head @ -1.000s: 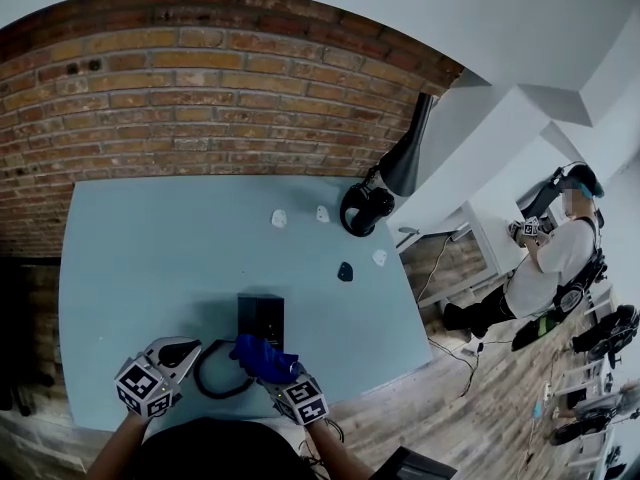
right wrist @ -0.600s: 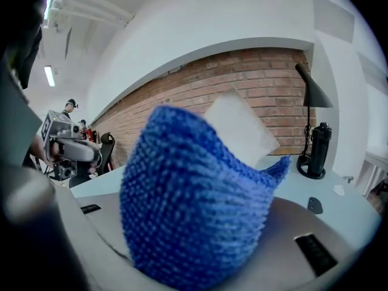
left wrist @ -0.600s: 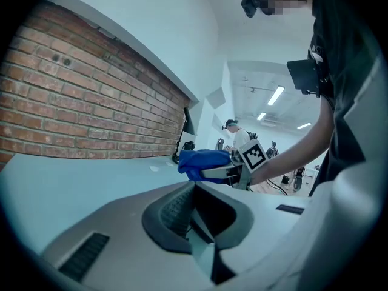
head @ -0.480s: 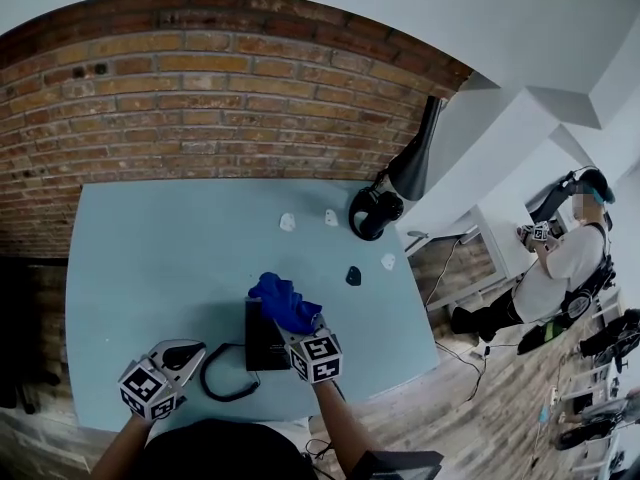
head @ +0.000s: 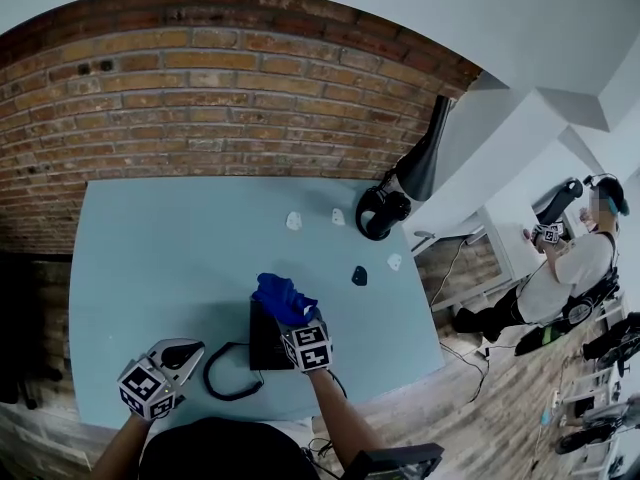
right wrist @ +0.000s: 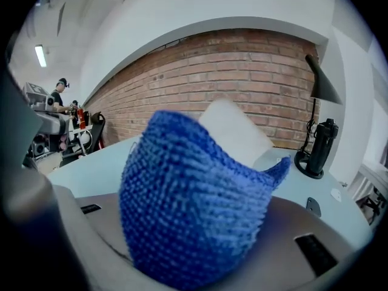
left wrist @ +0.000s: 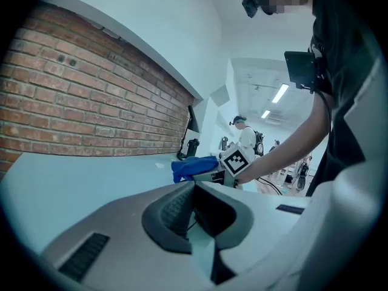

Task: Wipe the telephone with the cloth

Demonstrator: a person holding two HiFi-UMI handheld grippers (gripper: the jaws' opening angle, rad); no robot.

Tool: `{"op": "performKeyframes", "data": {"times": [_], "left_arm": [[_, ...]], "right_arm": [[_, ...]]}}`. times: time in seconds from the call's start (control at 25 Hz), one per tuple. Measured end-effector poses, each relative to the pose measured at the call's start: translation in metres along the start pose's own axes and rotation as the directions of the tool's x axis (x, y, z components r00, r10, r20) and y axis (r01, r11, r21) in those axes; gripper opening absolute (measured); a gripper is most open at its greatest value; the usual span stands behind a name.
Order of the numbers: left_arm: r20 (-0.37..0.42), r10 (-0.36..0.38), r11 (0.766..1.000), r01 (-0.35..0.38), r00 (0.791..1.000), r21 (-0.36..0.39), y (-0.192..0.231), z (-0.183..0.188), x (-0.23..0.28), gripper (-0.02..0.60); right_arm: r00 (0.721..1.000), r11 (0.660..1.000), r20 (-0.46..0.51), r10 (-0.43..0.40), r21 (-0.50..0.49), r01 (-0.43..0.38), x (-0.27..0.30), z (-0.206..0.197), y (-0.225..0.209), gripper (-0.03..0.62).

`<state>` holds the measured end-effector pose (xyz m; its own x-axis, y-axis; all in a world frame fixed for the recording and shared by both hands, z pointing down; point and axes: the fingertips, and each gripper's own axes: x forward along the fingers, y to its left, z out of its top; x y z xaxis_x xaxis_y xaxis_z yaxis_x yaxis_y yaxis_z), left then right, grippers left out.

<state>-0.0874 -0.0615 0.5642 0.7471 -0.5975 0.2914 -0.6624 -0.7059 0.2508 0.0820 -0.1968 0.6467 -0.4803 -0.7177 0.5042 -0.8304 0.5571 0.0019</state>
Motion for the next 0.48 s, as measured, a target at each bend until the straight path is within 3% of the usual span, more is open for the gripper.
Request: {"op": "performKeyframes", "data": {"times": [0.24,0.48], "left_arm": [[0.001,-0.004,1.000,0.004,1.000,-0.004,-0.002,-0.004,0.004,0.021],[0.004,-0.008,1.000,0.008,1.000,-0.005,-0.004,-0.006,0.004,0.021]], "right_arm": [[1.000,0.998,0.028,0.002,-0.060,0.000,-0.008,-0.012,0.007,0.190],[1.000,0.999,0.020,0.013,-0.041,-0.012,-0.018,-0.031,0.017,0.190]]}}
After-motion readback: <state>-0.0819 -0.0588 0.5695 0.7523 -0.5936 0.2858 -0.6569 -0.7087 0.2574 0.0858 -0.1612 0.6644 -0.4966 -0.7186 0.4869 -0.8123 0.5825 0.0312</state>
